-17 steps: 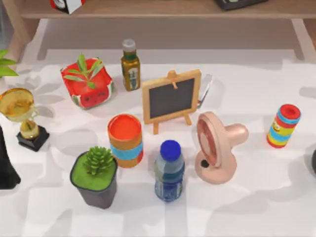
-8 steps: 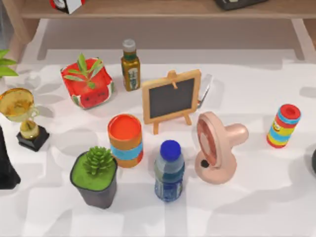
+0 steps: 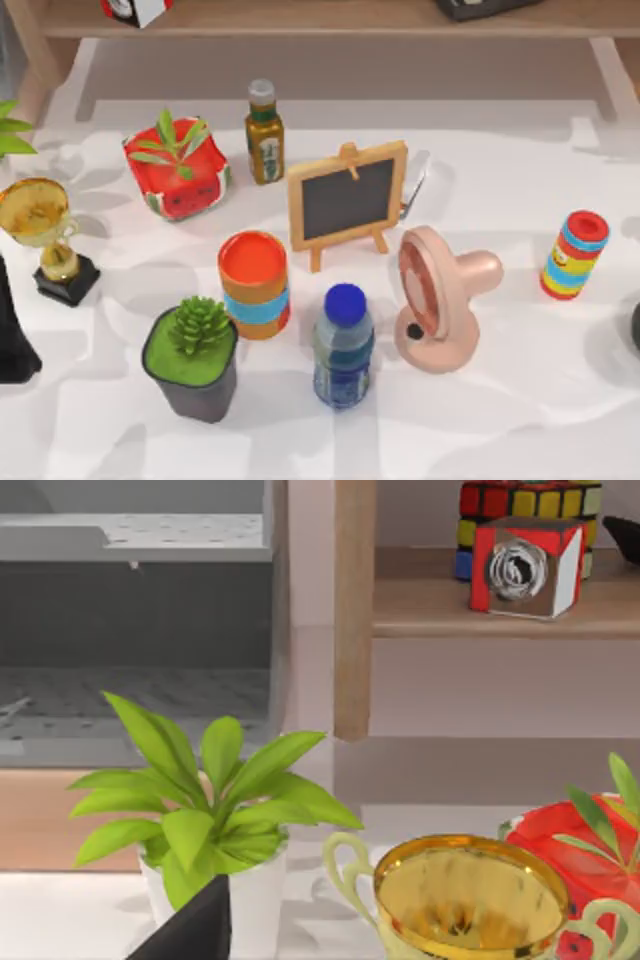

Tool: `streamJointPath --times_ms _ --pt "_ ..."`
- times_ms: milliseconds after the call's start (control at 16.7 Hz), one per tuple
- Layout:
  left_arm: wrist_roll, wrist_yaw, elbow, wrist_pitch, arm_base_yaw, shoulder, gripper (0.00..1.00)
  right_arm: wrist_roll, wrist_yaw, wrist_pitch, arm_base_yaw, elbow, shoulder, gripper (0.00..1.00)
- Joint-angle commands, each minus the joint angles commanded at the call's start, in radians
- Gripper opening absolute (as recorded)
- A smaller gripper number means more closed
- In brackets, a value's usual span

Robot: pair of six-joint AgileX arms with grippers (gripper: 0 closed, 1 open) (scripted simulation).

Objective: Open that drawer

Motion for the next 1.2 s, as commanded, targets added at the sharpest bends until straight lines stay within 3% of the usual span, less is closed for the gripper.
streamJointPath --times_ms 480,900,1200 --pt "0.0 0.0 0.0 0.0 0.0 0.0 1.0 0.0 -0.022 0.045 -0.021 -0.057 -0.032 0.0" --pt "0.0 0.0 0.0 0.0 0.0 0.0 1.0 0.002 -0.092 0.166 -0.092 -0.276 -0.109 0.0" --pt "0.0 0.0 0.0 0.0 0.0 0.0 1.0 0.002 -0.1 0.176 -0.095 -0.284 -0.116 0.0"
